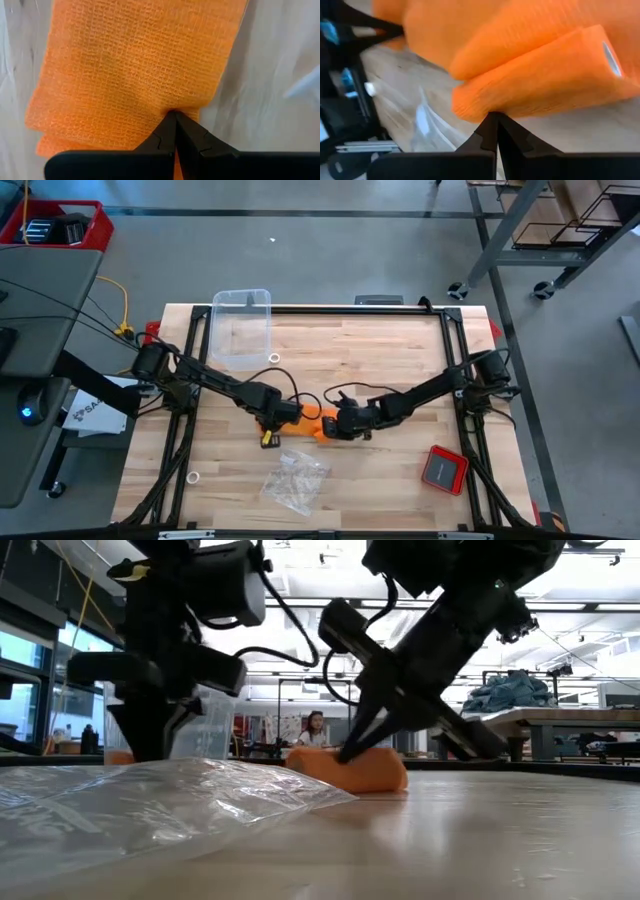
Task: Roll bandage
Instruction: Roll the orange bandage
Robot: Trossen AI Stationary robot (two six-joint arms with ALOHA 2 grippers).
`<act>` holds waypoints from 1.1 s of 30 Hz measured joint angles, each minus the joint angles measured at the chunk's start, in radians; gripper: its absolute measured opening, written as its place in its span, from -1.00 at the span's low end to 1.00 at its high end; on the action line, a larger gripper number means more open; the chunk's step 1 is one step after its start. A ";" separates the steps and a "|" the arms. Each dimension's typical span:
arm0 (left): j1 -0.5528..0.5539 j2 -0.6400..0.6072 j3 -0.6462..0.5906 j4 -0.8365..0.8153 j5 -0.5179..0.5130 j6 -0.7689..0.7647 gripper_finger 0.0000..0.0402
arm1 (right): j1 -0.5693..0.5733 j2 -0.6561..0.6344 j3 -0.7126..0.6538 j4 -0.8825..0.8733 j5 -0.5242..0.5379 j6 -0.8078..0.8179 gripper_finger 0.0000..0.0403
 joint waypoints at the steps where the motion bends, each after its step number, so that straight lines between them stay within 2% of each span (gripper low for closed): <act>1: 0.000 -0.002 -0.008 -0.013 0.000 0.006 -1.00 | 0.001 0.000 0.001 -0.017 -0.005 -0.001 -1.00; 7: -0.007 -0.008 -0.067 -0.098 0.051 -0.046 -1.00 | -0.005 -0.019 -0.006 -0.177 -0.017 -0.037 -1.00; 14: -0.032 -0.008 -0.074 -0.169 0.069 -0.054 -1.00 | -0.031 -0.134 -0.005 -0.431 -0.046 -0.163 -1.00; 18: -0.034 -0.018 -0.079 -0.233 0.075 -0.046 -1.00 | -0.051 -0.201 -0.003 -0.369 -0.052 -0.213 -1.00; 21: -0.032 -0.024 -0.080 -0.260 0.047 -0.054 -1.00 | -0.057 -0.200 -0.003 -0.274 -0.047 -0.197 -1.00; 29: -0.026 -0.028 -0.080 -0.270 0.028 -0.055 -1.00 | -0.067 -0.075 -0.002 0.087 -0.024 -0.082 -1.00; 33: -0.024 -0.028 -0.080 -0.269 0.028 -0.055 -1.00 | -0.070 -0.019 0.027 0.105 -0.024 -0.055 -1.00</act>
